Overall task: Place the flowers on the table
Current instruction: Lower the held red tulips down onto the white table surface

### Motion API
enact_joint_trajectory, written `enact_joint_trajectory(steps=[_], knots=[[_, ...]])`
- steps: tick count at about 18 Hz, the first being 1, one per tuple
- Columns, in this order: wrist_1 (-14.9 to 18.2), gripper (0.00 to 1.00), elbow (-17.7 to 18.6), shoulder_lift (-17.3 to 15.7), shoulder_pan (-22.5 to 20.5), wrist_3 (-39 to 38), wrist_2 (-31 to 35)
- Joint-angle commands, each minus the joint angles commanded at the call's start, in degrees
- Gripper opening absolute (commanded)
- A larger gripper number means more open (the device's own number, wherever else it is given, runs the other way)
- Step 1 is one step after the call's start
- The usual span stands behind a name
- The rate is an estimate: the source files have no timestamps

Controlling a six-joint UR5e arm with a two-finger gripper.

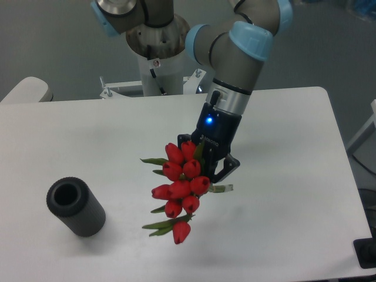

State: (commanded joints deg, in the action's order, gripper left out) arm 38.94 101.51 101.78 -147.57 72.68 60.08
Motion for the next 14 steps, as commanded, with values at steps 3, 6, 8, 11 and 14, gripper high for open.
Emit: enact_joint_trajectory(steps=[3,6,8,11,14], knots=[[0.00,0.36,1.58,-0.27,2.45,2.20,8.02],[0.00,0.36,3.95,-0.36,3.69,2.29,13.47],[0.00,0.36,5.36,-0.36,4.74,2.38,16.11],[0.26,0.36,6.33,-0.36,5.71,2.29,19.10],[0.53,0.36,8.52,-0.09,7.03,2.21,22.62]])
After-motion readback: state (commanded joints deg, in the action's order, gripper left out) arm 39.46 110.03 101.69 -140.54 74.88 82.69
